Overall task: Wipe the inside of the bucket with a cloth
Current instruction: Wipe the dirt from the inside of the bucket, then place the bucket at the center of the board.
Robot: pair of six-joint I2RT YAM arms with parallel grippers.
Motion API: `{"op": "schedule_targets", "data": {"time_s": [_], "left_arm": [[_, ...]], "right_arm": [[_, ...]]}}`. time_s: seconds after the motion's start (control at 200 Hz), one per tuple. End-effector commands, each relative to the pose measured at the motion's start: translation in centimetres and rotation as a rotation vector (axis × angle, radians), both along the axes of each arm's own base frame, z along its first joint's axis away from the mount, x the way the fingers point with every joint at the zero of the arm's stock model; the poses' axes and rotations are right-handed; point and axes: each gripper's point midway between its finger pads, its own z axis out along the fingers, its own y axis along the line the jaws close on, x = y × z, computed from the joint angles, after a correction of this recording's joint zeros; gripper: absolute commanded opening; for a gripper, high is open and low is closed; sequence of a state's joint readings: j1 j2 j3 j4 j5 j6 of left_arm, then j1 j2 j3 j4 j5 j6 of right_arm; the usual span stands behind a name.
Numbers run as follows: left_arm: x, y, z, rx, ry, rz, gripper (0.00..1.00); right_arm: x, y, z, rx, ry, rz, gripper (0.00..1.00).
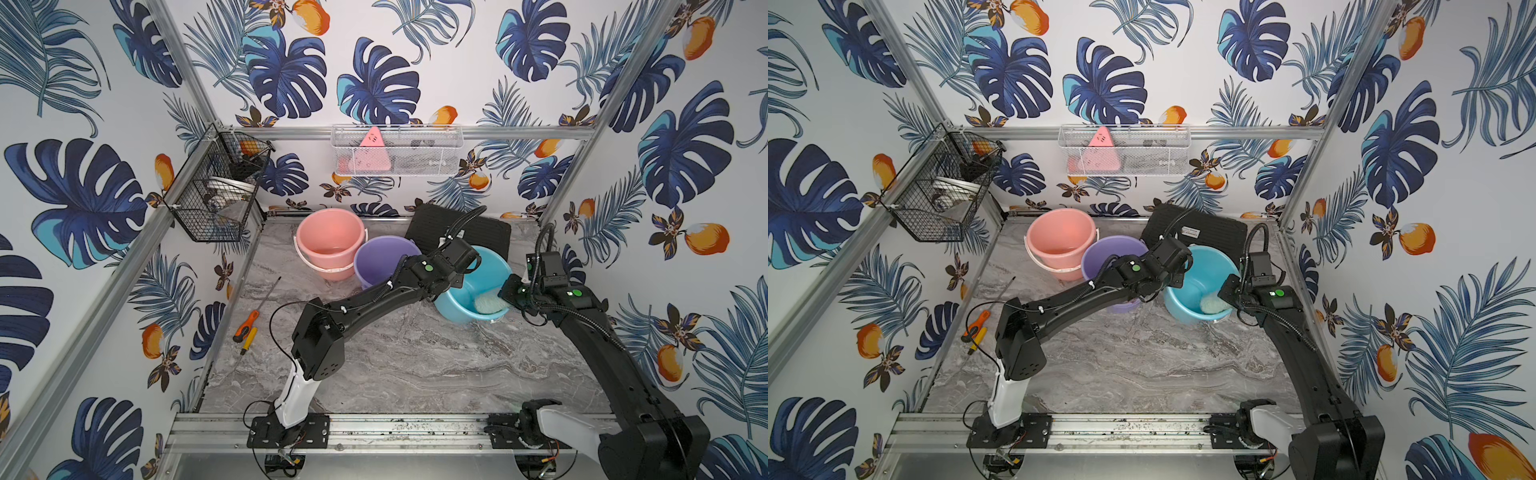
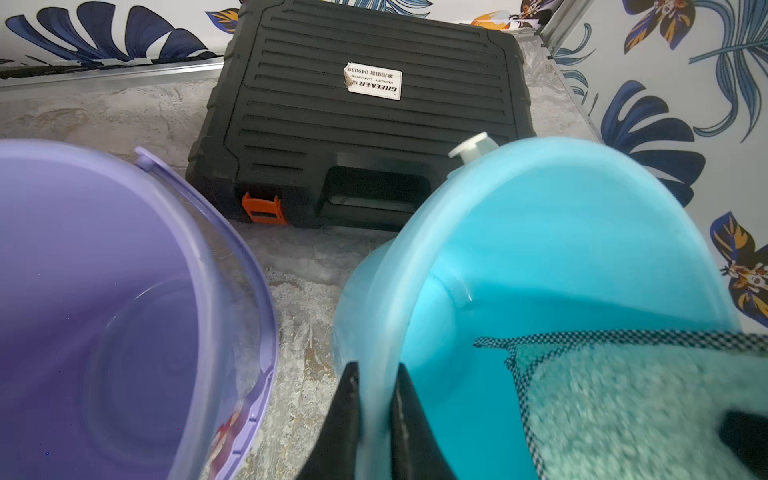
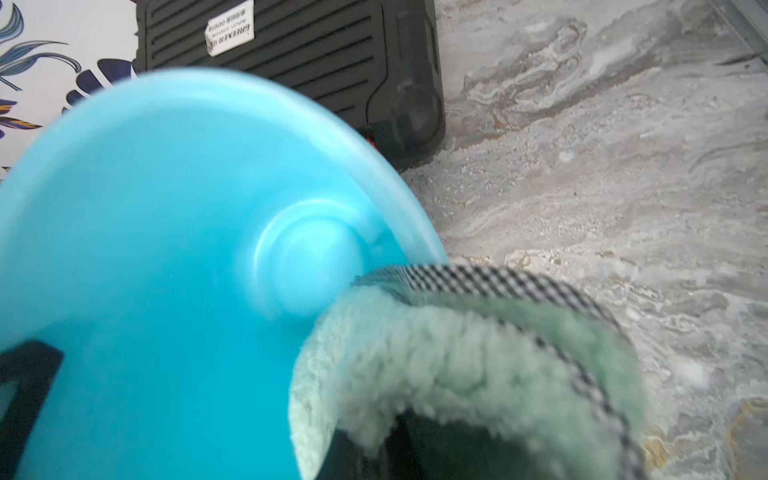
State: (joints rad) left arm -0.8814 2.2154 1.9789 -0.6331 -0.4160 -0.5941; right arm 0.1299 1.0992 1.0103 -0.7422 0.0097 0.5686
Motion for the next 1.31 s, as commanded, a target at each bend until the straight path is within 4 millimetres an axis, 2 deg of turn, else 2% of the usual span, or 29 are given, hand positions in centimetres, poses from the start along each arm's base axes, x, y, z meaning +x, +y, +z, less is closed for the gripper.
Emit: {"op": "schedule_targets", "data": {"time_s": [0.0,0.08,0.185,0.285,0.39,0.455,0.51,0.686,0.841,0.951,1.106,1.301], "left_arm": [[0.8,0.0,0.3,-0.039,0.001,0.037,0.00],[1.1,0.3,0.0,-0.038,0.020,0.056,0.00],[1.5,1.0,0.2,-0.038,0.010,0.092,0.00],[1.8,1.0,0.0,-0.041,0.016,0.105,0.00],[1.9,1.0,-0.5,-0.055,0.035,0.111,0.00],[1.8,0.8,-0.9,-0.070,0.051,0.108,0.00],[1.7,0.7,-1.4,-0.074,0.068,0.112,0.00],[1.9,1.0,-2.8,-0.062,0.092,0.135,0.00],[2.3,2.1,-3.4,-0.087,0.109,0.177,0.00],[2.6,3.0,-2.5,-0.086,0.076,0.194,0.00],[3.0,2.5,-1.7,-0.103,0.070,0.157,0.03],[3.4,1.7,-3.0,-0.102,0.122,0.130,0.05]], "right_arm": [[-2.4,0.0,-0.3,0.039,0.020,-0.024,0.00],[-3.9,-0.4,0.5,0.049,-0.009,-0.046,0.00],[-6.2,-1.4,2.7,0.043,-0.080,-0.090,0.00],[-8.4,-3.6,6.0,-0.007,-0.202,-0.174,0.00],[-10.3,-6.1,10.3,-0.065,-0.372,-0.273,0.00],[-10.7,-6.9,12.3,-0.093,-0.447,-0.297,0.00],[-10.4,-6.9,13.3,-0.103,-0.473,-0.293,0.00],[-7.7,-4.9,13.7,-0.063,-0.454,-0.195,0.00],[-6.1,-3.4,14.8,-0.014,-0.502,-0.131,0.00],[-5.2,-2.8,14.0,-0.008,-0.463,-0.101,0.00],[-4.5,-2.2,13.5,0.009,-0.451,-0.077,0.00],[-4.2,-1.9,12.6,0.021,-0.436,-0.070,0.00]]}}
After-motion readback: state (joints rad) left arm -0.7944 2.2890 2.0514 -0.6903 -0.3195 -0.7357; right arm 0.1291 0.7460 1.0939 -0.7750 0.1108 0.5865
